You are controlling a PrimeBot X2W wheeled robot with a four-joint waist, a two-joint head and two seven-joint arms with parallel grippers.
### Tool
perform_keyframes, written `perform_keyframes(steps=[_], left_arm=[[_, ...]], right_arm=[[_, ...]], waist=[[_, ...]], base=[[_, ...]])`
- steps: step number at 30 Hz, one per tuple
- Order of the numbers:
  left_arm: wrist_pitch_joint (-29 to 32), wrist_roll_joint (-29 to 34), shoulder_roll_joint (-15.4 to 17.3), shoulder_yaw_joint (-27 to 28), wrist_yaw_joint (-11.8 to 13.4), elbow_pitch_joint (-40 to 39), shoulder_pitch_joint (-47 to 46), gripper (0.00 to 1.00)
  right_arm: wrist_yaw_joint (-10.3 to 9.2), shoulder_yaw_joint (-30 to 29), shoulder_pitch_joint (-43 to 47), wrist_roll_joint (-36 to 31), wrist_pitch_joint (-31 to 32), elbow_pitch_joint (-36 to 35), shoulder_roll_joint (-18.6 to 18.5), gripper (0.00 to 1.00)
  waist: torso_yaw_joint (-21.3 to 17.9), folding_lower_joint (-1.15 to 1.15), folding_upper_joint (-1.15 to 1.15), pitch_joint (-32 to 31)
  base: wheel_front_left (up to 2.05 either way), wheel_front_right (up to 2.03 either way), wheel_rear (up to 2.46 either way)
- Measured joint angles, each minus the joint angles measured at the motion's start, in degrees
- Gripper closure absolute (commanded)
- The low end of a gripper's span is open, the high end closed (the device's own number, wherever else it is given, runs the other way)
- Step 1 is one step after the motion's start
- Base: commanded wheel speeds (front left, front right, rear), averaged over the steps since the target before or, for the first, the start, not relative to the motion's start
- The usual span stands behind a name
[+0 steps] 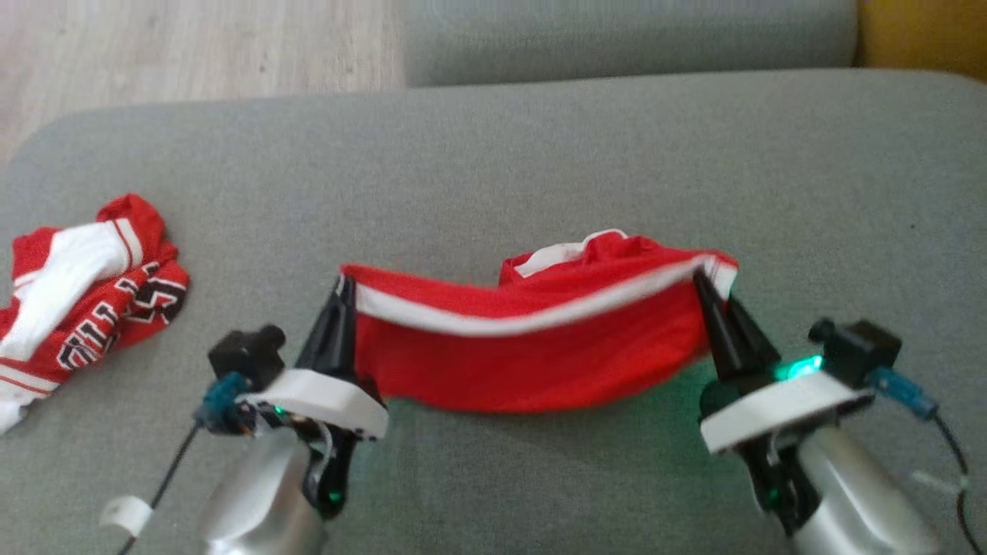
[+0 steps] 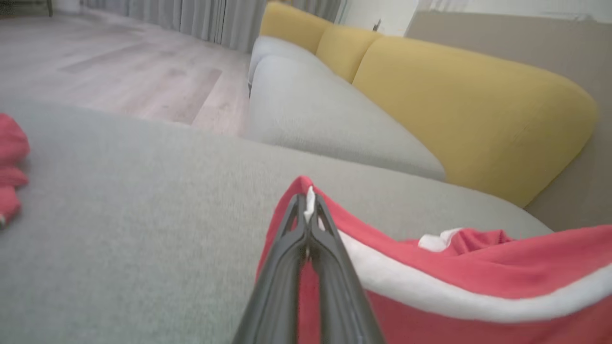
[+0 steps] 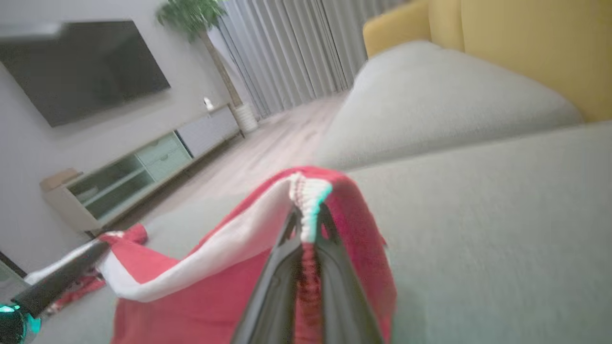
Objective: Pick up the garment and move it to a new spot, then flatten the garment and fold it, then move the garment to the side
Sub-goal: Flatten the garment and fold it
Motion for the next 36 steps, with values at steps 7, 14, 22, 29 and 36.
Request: perform_keyframes(steps=[7, 14, 22, 29, 36], left_arm=[[0.0, 1.5, 6.2, 0.2, 0.0, -9.1, -4.2, 1.00], [3.5, 2.8, 10.5, 0.8, 0.5, -18.2, -10.9, 1.00], [11.3, 3.0, 13.0, 1.9, 4.7, -25.0, -12.2, 1.00], [12.0, 5.6, 11.2, 0.9, 8.4, -19.9, -18.4, 1.00], [1.9, 11.0, 7.8, 1.2, 12.3, -13.3, -35.4, 1.00]], right_arm=[[0.00, 1.7, -8.7, 4.0, 0.0, -7.4, -4.1, 1.00], [0.00, 2.8, -14.5, 11.0, 2.1, -13.7, -8.5, 1.00], [0.00, 2.9, -19.1, 15.9, 10.9, -16.8, -10.9, 1.00], [0.00, 6.2, -28.9, 14.9, 12.3, -9.0, -11.3, 1.00], [0.00, 7.9, -48.6, 7.1, 1.2, 2.0, -12.1, 1.00]], waist=[[0.0, 0.00, 0.00, -5.7], [0.0, -0.01, 0.00, -8.9], [0.2, 0.00, 0.00, -7.5], [0.4, 0.02, 0.00, -2.1], [1.3, 0.03, 0.00, 4.3]], base=[[0.00, 0.00, 0.00], [0.00, 0.00, 0.00], [0.00, 0.00, 0.00], [0.00, 0.00, 0.00], [0.00, 0.00, 0.00]])
